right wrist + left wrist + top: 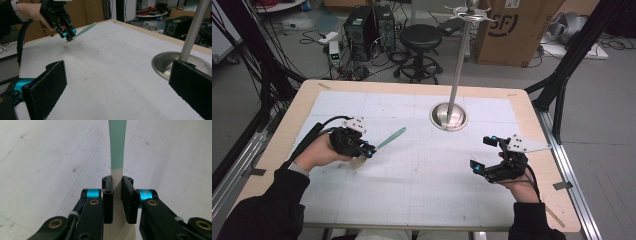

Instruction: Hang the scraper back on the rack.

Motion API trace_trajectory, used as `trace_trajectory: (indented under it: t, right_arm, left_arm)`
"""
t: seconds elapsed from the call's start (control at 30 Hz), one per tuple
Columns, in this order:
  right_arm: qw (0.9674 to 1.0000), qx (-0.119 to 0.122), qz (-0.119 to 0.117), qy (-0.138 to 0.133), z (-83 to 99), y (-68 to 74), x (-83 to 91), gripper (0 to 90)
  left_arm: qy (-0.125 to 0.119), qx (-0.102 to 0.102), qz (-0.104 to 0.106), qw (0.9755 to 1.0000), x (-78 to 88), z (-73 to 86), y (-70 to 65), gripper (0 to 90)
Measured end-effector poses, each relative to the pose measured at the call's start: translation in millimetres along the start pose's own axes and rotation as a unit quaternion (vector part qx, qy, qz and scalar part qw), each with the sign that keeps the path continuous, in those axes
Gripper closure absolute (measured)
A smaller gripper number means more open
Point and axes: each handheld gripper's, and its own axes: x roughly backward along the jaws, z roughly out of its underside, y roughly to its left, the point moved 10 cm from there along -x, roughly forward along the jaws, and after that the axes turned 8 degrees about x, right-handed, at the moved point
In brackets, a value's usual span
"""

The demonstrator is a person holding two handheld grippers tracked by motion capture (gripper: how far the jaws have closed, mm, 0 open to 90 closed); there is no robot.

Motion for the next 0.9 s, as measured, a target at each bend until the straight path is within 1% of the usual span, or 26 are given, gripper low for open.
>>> trace_trajectory:
  t: [0.07,0.13,0.2,0.27,0.3,0.37,0.43,0.6,0.7,0.8,0.87,0.9]
  right_arm:
    - [1.0,0.0,0.001,0.001,0.3,-0.3,0.0,0.6]
    - [1.0,-0.002,0.0,0.002,0.5,-0.1,0.0,0.6]
    - [1.0,0.0,0.0,0.001,0.3,-0.3,0.2,0.6]
    - [1.0,0.002,0.002,-0.001,-0.1,-1.2,0.4,0.6]
    - [1.0,0.001,0.002,-0.001,-0.1,-1.2,0.7,0.6]
    - [1.0,0.001,0.002,-0.001,0.0,-1.4,0.8,0.6]
    - [1.0,0.0,0.002,-0.001,0.0,-1.3,0.6,0.6]
    - [1.0,-0.002,0.0,0.0,0.2,-0.3,0.0,0.6]
    - [1.0,0.0,0.0,0.0,0.0,-0.3,-0.4,0.6]
    - [1.0,-0.002,0.0,0.0,-0.1,-0.1,-0.1,0.6]
    - [1.0,-0.001,0.0,-0.002,-0.5,-0.3,0.0,0.6]
    - [1.0,-0.001,0.0,-0.002,-0.6,-0.2,0.0,0.6]
  left_arm:
    - [-0.021,0.012,-0.005,0.9997,0.3,-6.1,0.5,80.5]
    - [-0.042,0.021,-0.003,0.9989,1.2,-11.8,0.3,80.5]
    - [-0.064,0.034,-0.006,0.9974,2.2,-18.2,1.7,80.5]
    - [-0.08,0.045,-0.012,0.9957,3.0,-23.3,3.4,80.5]
    - [-0.09,0.048,-0.017,0.9947,3.2,-26.2,4.1,80.4]
    - [-0.099,0.05,-0.026,0.9935,3.4,-30.0,4.8,80.4]
    - [-0.111,0.048,-0.032,0.9922,3.8,-35.3,3.8,80.4]
    - [-0.156,0.052,-0.035,0.9858,8.1,-54.4,2.0,80.4]
    - [-0.174,0.05,-0.046,0.9824,10.4,-64.9,1.8,80.4]
    - [-0.197,0.056,-0.059,0.977,13.7,-76.5,4.9,80.4]
    - [-0.205,0.061,-0.059,0.9751,16.1,-81.9,7.5,80.4]
    - [-0.206,0.058,-0.061,0.9748,17.6,-84.6,8.8,80.3]
